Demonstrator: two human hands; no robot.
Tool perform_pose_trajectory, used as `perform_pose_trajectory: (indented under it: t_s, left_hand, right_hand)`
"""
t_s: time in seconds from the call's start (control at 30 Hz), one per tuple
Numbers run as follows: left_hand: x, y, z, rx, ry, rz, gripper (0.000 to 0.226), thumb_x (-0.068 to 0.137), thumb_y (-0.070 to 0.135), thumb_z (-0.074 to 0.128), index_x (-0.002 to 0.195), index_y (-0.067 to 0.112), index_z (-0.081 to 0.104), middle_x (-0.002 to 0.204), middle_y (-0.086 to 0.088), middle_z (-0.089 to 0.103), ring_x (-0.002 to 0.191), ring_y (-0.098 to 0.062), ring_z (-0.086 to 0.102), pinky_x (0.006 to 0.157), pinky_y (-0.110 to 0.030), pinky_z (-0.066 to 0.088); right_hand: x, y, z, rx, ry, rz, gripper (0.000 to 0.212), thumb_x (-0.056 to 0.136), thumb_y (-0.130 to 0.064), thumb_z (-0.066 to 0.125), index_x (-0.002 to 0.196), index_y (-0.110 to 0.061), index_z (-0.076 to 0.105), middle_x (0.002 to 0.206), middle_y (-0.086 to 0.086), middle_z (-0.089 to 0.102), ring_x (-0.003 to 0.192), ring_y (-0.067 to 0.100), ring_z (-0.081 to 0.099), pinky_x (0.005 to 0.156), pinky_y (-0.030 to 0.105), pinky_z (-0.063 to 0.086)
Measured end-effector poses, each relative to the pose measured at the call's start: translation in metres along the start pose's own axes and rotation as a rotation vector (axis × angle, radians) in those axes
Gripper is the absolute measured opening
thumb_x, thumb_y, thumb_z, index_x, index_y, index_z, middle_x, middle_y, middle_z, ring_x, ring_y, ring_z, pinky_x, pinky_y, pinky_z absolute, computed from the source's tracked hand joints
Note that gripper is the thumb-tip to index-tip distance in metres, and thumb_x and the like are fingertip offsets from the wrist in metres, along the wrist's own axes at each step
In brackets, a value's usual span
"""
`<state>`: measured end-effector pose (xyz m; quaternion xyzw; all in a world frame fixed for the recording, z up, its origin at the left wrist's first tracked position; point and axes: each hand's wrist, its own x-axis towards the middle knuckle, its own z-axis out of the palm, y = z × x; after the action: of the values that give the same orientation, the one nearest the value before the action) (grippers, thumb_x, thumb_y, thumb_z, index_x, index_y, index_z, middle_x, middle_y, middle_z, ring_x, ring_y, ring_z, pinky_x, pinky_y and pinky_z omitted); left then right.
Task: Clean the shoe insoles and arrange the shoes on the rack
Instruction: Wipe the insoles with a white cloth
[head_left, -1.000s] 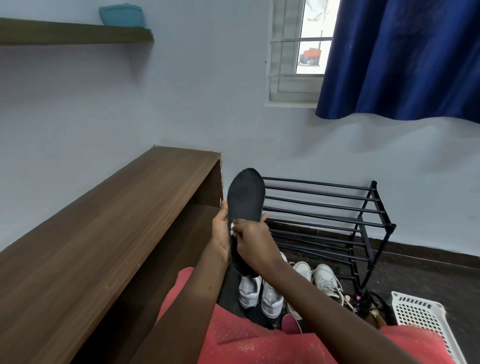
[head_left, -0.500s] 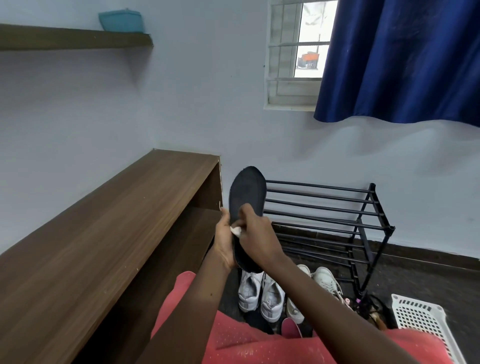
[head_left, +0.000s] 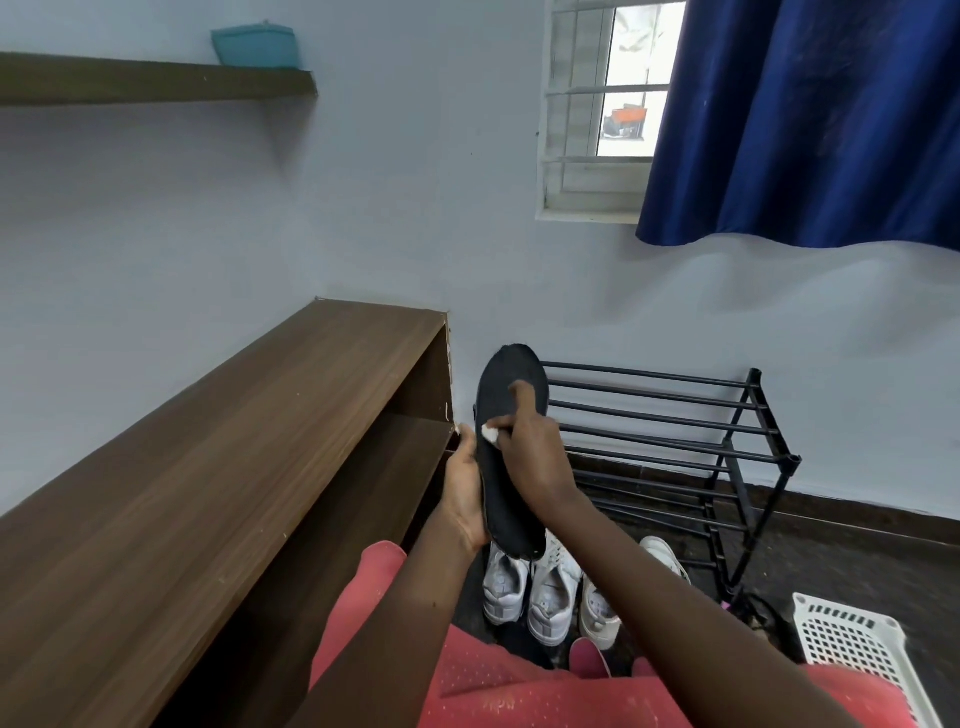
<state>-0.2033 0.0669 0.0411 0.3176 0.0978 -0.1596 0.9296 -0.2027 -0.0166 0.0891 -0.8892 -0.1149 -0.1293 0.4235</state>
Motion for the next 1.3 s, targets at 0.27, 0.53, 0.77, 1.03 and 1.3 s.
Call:
perform_pose_trajectory:
  t_s: [0.27, 0.53, 0.77, 1.03, 1.3]
  left_hand:
    - [-0.008, 0.012, 0.0, 0.057, 0.002, -0.021, 0.075, 0.082, 0.069, 0.044, 0.121, 0.007, 0.059, 0.116, -0.017, 0.061, 0.114, -0.031, 0.057, 0.098, -0.041, 0.043]
    - [-0.003, 0.02, -0.009, 0.018, 0.114, -0.007, 0.076, 0.089, 0.067, 0.034, 0.121, 0.002, 0.056, 0.116, -0.027, 0.063, 0.1, -0.035, 0.066, 0.086, -0.045, 0.054]
    - [-0.001, 0.021, -0.008, 0.093, 0.148, 0.022, 0.074, 0.091, 0.065, 0.03, 0.12, 0.003, 0.058, 0.117, -0.022, 0.062, 0.105, -0.032, 0.06, 0.097, -0.043, 0.044]
    - [0.002, 0.016, -0.011, 0.115, 0.058, 0.021, 0.074, 0.091, 0.065, 0.032, 0.088, 0.005, 0.076, 0.091, -0.015, 0.07, 0.078, -0.026, 0.07, 0.077, -0.036, 0.055]
    - [0.003, 0.026, -0.016, -0.064, 0.098, 0.077, 0.076, 0.091, 0.067, 0.029, 0.103, 0.003, 0.068, 0.104, -0.024, 0.068, 0.102, -0.035, 0.059, 0.091, -0.045, 0.049]
  right_hand:
    - [-0.017, -0.002, 0.002, 0.082, -0.085, 0.01, 0.051, 0.084, 0.0, 0.058, 0.13, -0.014, 0.04, 0.098, 0.003, 0.073, 0.093, 0.014, 0.063, 0.071, 0.013, 0.043]
    - [-0.044, 0.002, -0.005, 0.013, -0.246, -0.008, 0.046, 0.081, 0.006, 0.062, 0.122, -0.014, 0.056, 0.104, 0.007, 0.068, 0.088, 0.012, 0.063, 0.08, 0.021, 0.053]
    - [-0.033, 0.007, -0.008, -0.2, -0.419, -0.035, 0.018, 0.083, -0.014, 0.068, 0.1, -0.01, 0.063, 0.109, 0.004, 0.05, 0.103, 0.02, 0.05, 0.08, 0.018, 0.039]
    - [-0.016, -0.005, -0.014, -0.073, -0.186, 0.02, 0.033, 0.076, -0.015, 0.074, 0.108, -0.015, 0.065, 0.105, 0.001, 0.067, 0.098, 0.016, 0.059, 0.076, 0.017, 0.04]
    - [-0.033, -0.014, -0.005, -0.054, -0.402, 0.075, 0.025, 0.077, 0.001, 0.071, 0.1, -0.007, 0.073, 0.088, 0.009, 0.064, 0.091, 0.02, 0.063, 0.085, 0.029, 0.053]
